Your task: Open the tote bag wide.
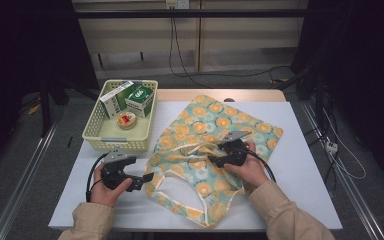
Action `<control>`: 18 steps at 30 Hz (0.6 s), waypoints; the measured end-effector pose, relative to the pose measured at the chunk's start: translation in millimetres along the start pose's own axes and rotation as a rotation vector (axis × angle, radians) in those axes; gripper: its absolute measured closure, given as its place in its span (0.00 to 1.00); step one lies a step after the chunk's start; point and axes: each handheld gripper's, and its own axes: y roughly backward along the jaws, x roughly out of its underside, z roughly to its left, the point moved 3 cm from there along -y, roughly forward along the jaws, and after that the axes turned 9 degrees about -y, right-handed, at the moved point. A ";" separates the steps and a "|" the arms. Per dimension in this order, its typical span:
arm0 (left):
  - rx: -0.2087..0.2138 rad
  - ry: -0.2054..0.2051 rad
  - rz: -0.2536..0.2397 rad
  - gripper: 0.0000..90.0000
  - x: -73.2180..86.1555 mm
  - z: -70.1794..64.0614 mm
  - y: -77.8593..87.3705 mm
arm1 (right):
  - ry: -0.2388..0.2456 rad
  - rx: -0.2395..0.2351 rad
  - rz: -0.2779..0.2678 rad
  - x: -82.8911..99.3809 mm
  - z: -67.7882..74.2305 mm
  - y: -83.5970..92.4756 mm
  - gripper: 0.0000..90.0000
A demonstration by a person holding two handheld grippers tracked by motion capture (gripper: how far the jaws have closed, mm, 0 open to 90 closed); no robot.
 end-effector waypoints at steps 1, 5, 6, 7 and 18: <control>0.001 0.003 0.002 0.06 0.0 -0.1 0.1 | 0.004 -0.002 -0.001 -0.3 1.1 -0.7 0.39; -0.002 0.001 0.001 0.06 -0.4 -0.2 0.0 | 0.007 -0.008 -0.005 -1.2 1.3 -1.8 0.48; -0.002 0.003 -0.004 0.06 -0.6 -0.4 -0.4 | 0.006 -0.010 -0.008 -1.9 0.6 -2.3 0.53; -0.001 0.002 -0.003 0.06 -0.7 -0.6 -0.6 | 0.000 -0.010 -0.012 -3.0 -0.6 -2.8 0.61; 0.002 0.002 0.000 0.06 -0.2 0.2 -0.4 | 0.005 -0.007 -0.014 -10.9 -15.2 -8.0 0.99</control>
